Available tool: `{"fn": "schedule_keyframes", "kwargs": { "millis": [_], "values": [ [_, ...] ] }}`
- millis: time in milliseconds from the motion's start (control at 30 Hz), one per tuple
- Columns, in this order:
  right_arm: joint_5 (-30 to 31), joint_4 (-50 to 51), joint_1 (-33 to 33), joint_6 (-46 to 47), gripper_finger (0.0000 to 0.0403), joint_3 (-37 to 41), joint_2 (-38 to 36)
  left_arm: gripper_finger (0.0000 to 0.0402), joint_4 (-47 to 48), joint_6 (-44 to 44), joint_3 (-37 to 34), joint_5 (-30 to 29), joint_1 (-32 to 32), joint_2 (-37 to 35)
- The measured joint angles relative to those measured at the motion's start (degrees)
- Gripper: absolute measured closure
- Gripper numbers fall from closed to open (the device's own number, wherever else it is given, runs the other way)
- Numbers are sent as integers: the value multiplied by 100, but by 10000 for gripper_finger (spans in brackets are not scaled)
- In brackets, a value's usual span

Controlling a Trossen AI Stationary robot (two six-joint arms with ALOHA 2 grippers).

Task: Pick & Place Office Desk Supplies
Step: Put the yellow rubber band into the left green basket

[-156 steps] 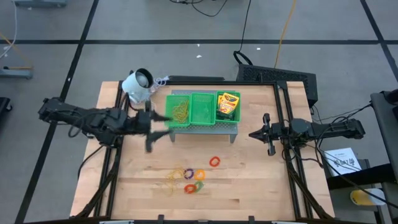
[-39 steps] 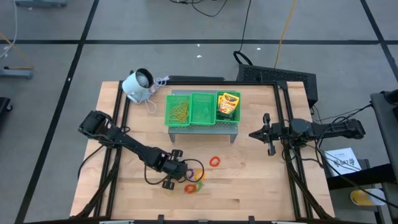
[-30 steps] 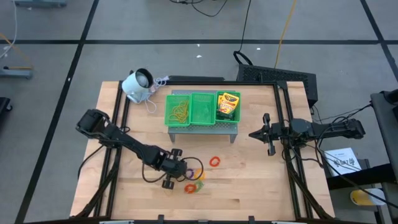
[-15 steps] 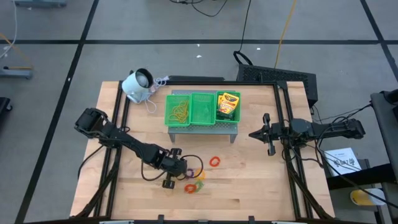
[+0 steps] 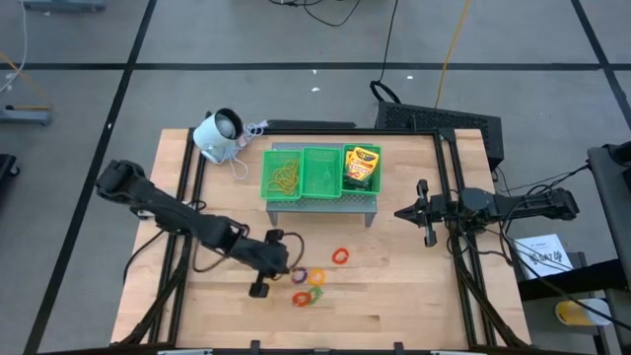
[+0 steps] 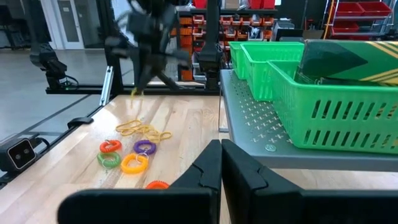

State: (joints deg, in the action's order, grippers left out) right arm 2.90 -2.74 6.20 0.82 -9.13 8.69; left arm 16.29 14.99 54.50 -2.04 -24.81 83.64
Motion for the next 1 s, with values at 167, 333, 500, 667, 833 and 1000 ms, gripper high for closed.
{"fn": "schedule_keyframes", "kwargs": {
  "millis": [167,333,500,667,833,1000],
  "values": [
    [0,1,0,0,403,0,2,396,-28,92,0,-144,-22,-539],
    [2,0,1,0,403,0,2,398,-13,381,0,-359,-24,-962],
    [2,0,2,0,403,0,2,395,-31,382,0,-626,-79,-1290],
    [2,0,2,0,403,0,2,395,-34,366,0,-1035,-99,-1599],
    [2,0,2,0,403,0,2,398,-43,359,0,-1206,-99,-1857],
    [2,0,0,0,403,0,2,393,-341,358,0,-1529,-70,-2075]
  ]
}}
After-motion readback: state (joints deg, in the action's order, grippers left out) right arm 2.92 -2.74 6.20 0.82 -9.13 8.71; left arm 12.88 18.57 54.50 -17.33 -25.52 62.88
